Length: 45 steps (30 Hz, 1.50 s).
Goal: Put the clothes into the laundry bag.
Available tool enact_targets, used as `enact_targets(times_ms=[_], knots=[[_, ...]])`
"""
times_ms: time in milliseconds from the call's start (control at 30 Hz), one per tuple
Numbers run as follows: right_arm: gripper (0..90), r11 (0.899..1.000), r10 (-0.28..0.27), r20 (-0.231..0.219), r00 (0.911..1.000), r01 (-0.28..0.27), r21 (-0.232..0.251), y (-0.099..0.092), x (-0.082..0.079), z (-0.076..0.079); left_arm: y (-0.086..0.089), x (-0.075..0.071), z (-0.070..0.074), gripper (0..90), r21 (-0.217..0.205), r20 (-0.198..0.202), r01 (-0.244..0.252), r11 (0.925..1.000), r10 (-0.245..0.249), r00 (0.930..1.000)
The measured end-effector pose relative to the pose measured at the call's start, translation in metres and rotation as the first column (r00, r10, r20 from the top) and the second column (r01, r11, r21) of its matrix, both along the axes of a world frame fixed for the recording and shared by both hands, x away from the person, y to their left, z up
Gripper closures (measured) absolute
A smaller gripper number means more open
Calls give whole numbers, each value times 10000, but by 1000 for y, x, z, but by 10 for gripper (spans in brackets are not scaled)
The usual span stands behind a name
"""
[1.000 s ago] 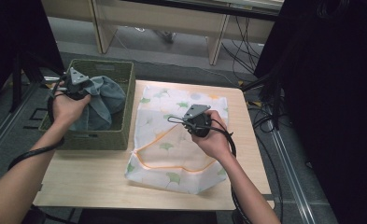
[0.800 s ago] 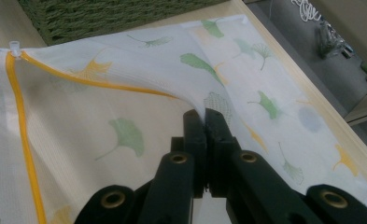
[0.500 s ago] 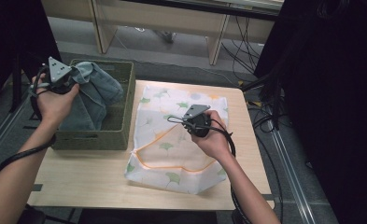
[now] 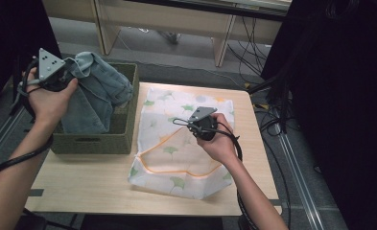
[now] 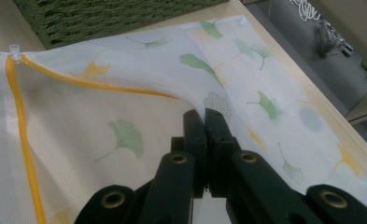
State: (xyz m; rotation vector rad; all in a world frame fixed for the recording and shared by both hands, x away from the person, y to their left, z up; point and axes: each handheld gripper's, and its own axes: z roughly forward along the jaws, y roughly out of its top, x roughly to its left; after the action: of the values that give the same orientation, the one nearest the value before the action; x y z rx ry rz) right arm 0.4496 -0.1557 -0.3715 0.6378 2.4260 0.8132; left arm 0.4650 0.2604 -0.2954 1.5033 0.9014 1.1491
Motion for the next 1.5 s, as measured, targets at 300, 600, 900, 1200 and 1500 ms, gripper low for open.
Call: enact_targets(times_ms=[300, 600, 900, 1200, 1500], knots=[[900, 10000, 33, 37, 10000, -33, 17, 0, 0, 0, -4, -16, 23, 839, -372, 546, 523, 9979, -503, 9972], [900, 10000, 62, 67, 10000, -62, 23, 0, 0, 0, -15, -33, 38, 839, -218, 916, 1035, 9944, -1012, 9906], [900, 9999, -13, -2, 10000, 13, 126, 1, 0, 0, -24, -56, 54, 839, -322, 1362, 1784, 9834, -1725, 9755], [900, 9997, -1, -33, 10000, 1, 237, 0, 1, 0, -34, -80, 68, 839, -133, 1701, 2538, 9672, -2479, 9537], [900, 9997, -25, -51, 10000, 26, 244, 0, 0, 1, -40, -86, 70, 838, -13, 1729, 2774, 9608, -2730, 9464]])
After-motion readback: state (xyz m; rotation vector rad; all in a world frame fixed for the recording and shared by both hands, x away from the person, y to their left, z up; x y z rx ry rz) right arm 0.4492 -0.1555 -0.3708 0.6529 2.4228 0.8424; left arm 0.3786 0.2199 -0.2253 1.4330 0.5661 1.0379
